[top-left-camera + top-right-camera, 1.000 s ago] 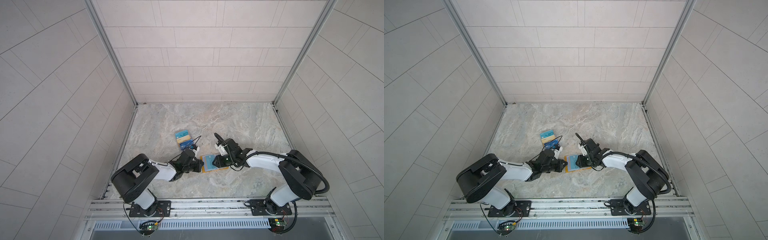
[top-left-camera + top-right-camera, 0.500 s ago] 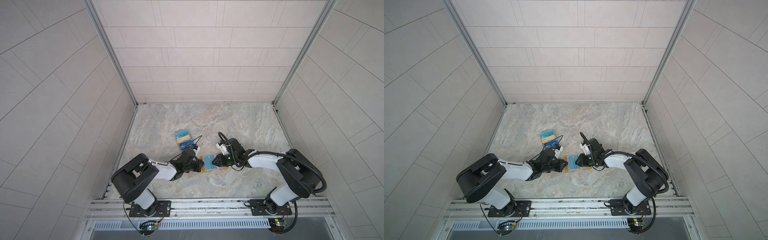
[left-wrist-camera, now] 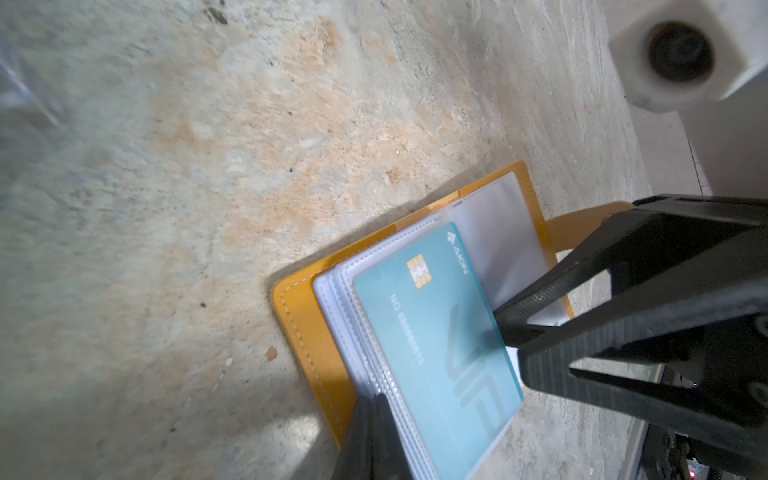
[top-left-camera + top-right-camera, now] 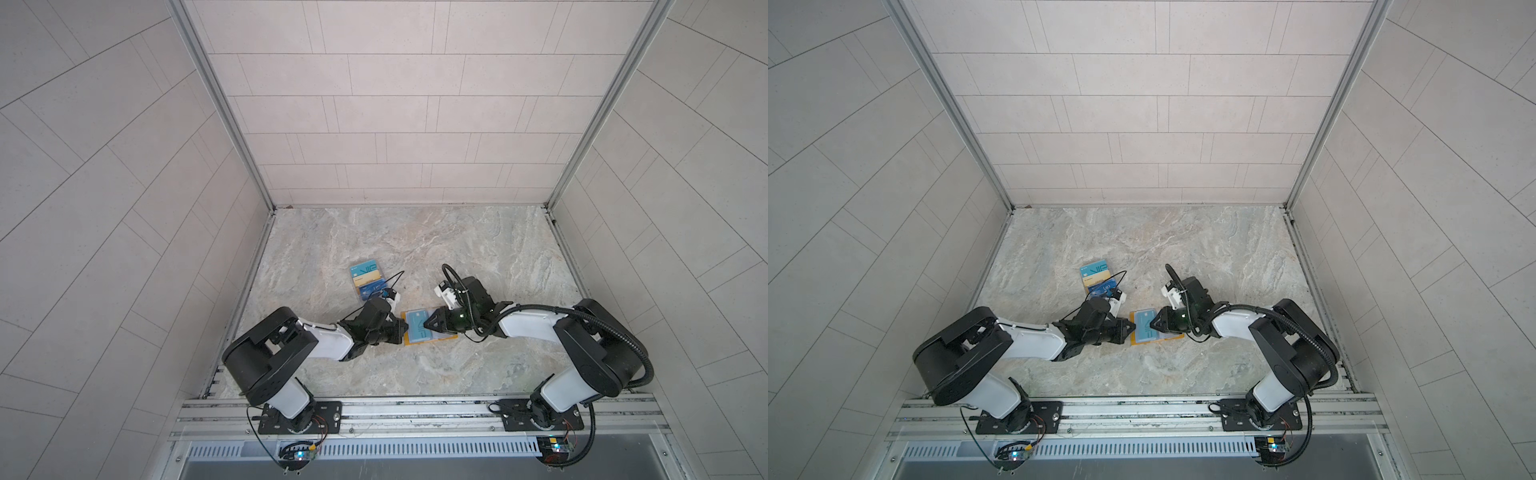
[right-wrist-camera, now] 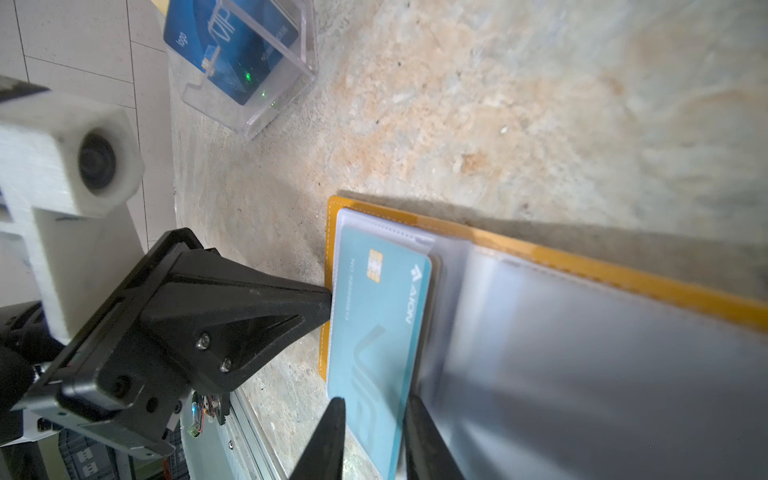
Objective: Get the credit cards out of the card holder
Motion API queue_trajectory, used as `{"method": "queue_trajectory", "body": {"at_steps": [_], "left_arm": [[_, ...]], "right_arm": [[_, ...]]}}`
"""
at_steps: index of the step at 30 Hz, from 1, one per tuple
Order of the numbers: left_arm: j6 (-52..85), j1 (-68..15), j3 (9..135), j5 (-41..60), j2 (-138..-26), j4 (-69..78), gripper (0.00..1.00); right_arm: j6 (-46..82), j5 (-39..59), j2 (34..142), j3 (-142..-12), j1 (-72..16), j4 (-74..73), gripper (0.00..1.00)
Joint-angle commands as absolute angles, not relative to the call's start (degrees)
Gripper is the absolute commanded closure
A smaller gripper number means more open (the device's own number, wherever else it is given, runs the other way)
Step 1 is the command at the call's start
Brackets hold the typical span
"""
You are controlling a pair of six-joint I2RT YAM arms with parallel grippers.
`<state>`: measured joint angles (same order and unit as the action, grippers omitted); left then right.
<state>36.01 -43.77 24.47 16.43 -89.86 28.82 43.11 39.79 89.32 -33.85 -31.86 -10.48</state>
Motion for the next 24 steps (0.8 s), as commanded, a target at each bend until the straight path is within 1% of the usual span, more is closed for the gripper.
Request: {"method": "queue_trajectory", "body": {"at_steps": [1,9,20,24], "left_arm": [[35.2,-43.7,24.5,15.5,-91.6,24.8,1.00],[35.2,-43.7,24.8,15.5,-91.9,24.7,1.00],[35.3,-43.6,24.9,15.5,-92.2,24.4,1.00],[35.2,-43.7,24.9,15.5,-92.2,24.3,1.00]], "right_arm": [[41.7,37.3,88.2,-34.9,-31.9,-7.9,0.72],[41.5,36.4,89.7,-35.2,-31.8,-7.4,0.70],[43.4,40.1,90.0,-35.1,-31.8,-10.6,0.70],[43.0,38.8,89.8,-35.2,-31.9,-9.5,0.70]]}}
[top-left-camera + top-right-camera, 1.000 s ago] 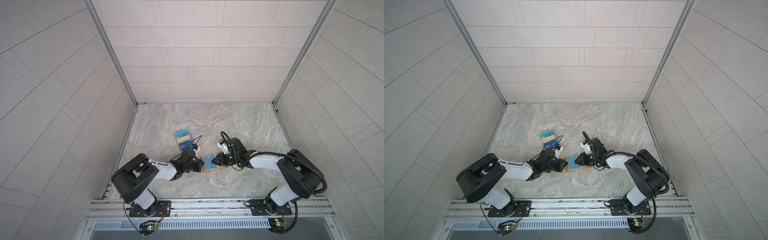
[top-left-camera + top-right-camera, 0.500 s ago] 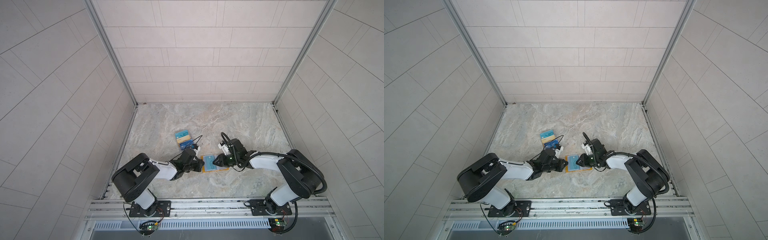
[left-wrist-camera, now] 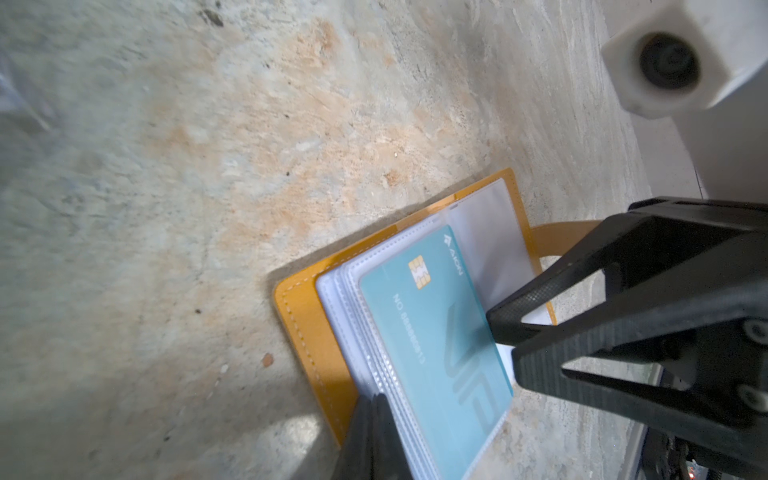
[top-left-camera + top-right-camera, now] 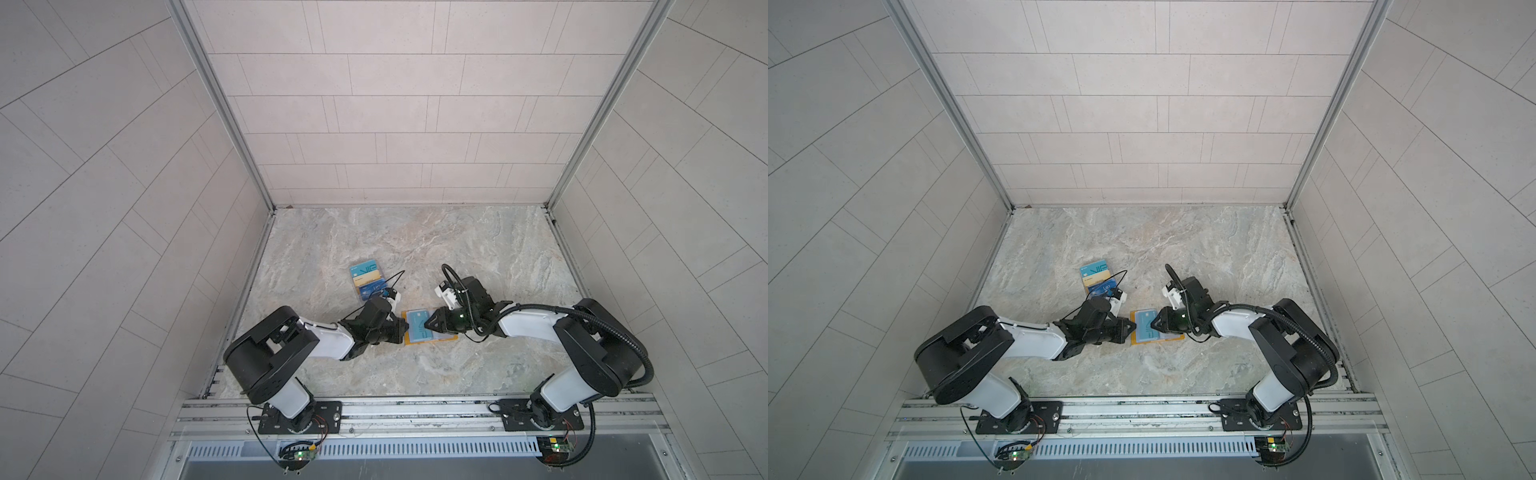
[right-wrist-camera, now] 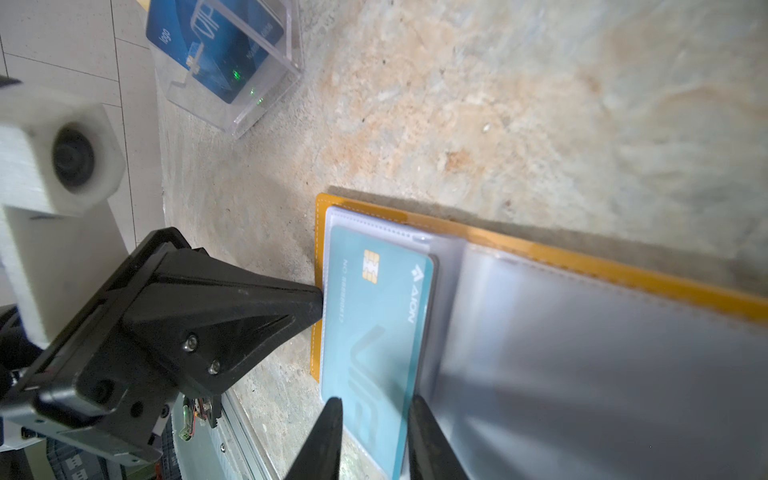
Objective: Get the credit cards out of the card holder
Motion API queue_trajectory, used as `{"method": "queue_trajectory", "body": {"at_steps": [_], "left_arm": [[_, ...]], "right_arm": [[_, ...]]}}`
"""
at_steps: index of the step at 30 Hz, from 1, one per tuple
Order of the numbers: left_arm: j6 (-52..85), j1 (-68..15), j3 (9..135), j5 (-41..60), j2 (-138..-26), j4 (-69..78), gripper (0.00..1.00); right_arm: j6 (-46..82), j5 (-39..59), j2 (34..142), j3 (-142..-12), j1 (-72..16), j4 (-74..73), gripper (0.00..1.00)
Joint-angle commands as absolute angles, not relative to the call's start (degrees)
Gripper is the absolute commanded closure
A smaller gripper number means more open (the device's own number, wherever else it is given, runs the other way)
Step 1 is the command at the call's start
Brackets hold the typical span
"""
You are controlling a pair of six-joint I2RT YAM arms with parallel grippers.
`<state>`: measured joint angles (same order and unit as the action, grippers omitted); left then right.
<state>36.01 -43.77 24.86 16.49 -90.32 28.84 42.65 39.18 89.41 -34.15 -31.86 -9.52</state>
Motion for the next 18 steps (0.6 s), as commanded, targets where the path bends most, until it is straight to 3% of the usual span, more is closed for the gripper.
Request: {"method": "queue_trajectory", "body": {"at_steps": [1,6,18], "left_arm": [[35.2,-43.7,24.8,15.5,-92.1,24.3,1.00],[35.2,-43.7,24.9,15.5,-92.0,24.2,1.00],[35.1,-43.7,25.5,15.7,-93.0,24.3,1.00]], "right_arm": [[42.5,37.8,89.8,-35.2,-31.9,-8.5,0.70],[41.0,35.0,90.5,-36.7,-31.8,-5.6,0.69],[43.6,40.9,91.6,-36.1,-32.2,-10.9,0.69]]}}
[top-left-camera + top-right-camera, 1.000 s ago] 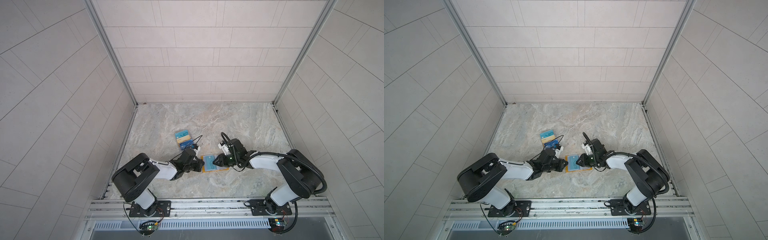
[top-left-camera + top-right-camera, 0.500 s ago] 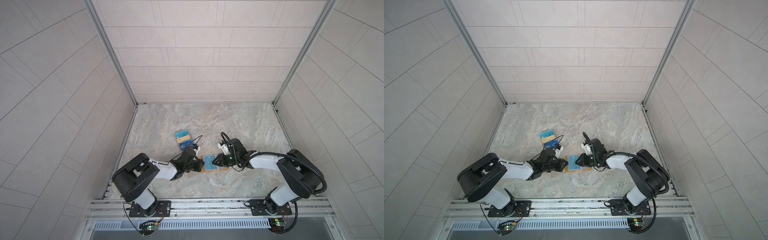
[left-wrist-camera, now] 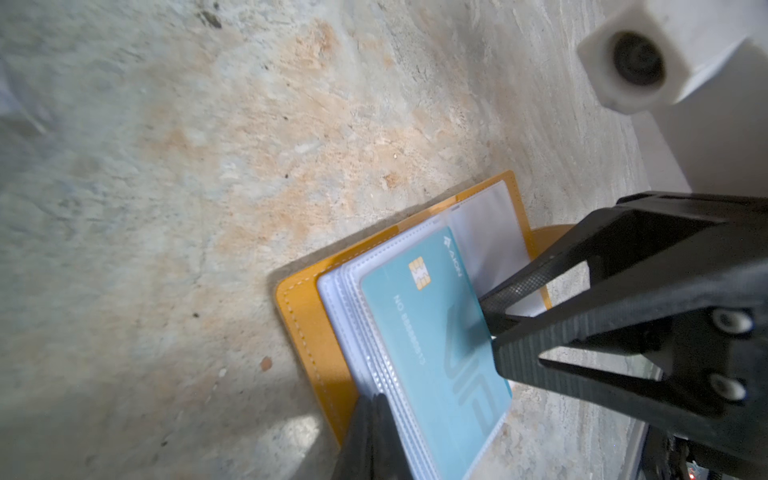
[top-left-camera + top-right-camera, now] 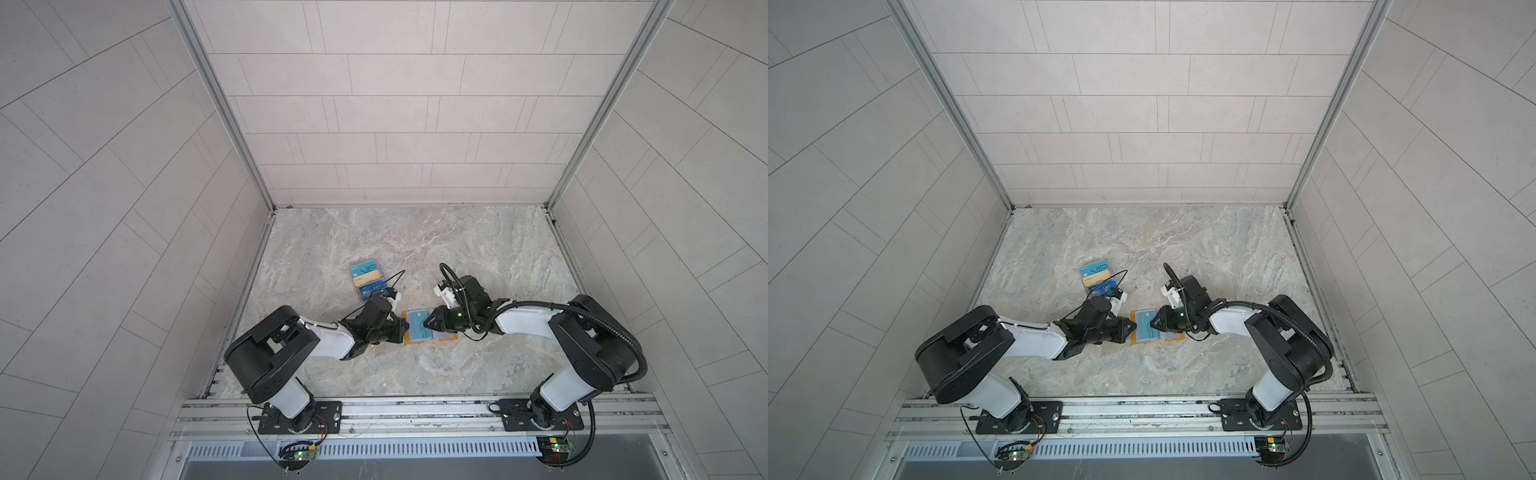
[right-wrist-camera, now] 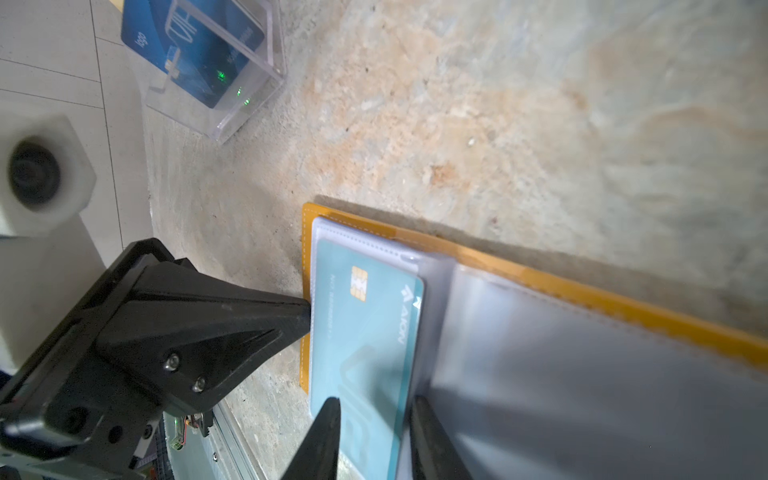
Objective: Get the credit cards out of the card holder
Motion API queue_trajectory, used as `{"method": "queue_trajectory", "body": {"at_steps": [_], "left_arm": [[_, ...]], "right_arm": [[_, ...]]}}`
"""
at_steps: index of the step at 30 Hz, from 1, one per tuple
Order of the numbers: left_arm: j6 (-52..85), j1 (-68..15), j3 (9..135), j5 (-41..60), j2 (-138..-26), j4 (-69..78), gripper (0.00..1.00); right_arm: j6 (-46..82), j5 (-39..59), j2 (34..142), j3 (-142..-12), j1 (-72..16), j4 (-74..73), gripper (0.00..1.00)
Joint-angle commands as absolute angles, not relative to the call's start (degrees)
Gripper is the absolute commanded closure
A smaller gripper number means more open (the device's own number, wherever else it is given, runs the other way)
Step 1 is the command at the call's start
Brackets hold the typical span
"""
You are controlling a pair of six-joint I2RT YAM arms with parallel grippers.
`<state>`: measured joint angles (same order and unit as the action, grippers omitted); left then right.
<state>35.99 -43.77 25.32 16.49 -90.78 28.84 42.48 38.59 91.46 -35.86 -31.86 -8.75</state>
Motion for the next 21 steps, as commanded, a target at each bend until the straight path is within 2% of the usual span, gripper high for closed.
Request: {"method": "queue_trajectory", "body": {"at_steps": [1,21], "left_arm": [[35.1,-43.6,25.5,15.7,-93.0,24.3,1.00],[34.7,-43.7,25.8,15.7,-93.5,24.0,1.00]], "right_arm": [[43.7,41.1,91.4,-36.0,-32.2,-11.1,0.69],[44.6,43.7,87.1,-37.0,-31.8,-10.6,0.71]]}}
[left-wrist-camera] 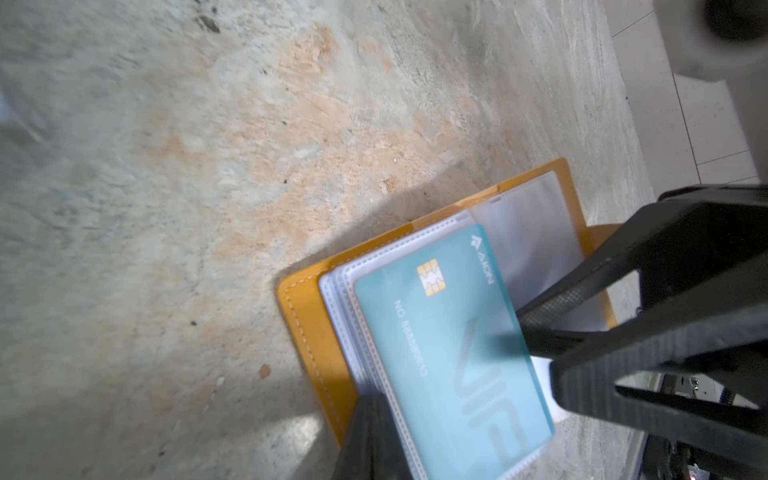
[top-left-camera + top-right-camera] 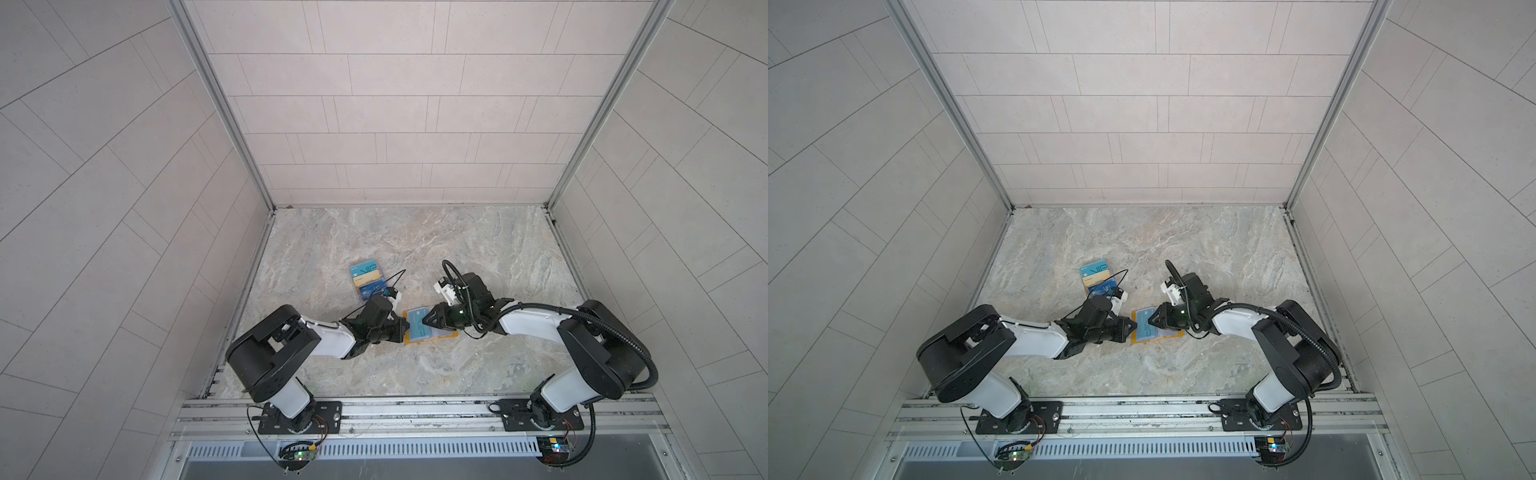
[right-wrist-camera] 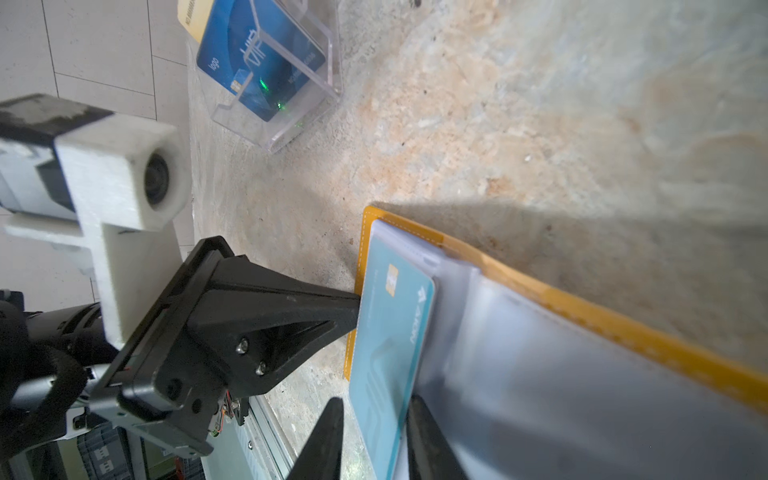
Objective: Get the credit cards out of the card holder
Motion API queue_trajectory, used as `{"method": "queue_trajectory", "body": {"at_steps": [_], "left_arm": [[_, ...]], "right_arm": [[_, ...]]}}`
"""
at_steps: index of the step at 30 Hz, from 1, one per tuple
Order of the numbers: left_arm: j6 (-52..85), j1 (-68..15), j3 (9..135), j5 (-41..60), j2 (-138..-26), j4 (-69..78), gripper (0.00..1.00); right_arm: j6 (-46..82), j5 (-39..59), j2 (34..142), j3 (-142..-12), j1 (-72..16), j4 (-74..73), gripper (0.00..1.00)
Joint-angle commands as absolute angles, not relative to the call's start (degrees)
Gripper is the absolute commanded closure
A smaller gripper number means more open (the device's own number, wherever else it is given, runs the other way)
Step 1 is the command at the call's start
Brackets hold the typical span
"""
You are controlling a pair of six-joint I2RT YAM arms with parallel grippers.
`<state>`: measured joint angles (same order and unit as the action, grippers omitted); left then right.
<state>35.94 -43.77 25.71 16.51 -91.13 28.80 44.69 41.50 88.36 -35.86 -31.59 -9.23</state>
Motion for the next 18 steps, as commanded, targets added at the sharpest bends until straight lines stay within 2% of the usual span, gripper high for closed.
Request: {"method": "queue_trajectory", "body": {"at_steps": [1,18], "left_arm": [[34.8,-43.6,25.8,15.7,-93.4,23.9,1.00],[34.6,-43.7,25.7,15.6,-94.2,24.1,1.00]], "right_arm": [[43.9,43.7,87.3,-37.4,-31.8,-9.8,0.71],[45.2,48.0,92.7,-39.6,-32.0,-12.6,0.72]]}}
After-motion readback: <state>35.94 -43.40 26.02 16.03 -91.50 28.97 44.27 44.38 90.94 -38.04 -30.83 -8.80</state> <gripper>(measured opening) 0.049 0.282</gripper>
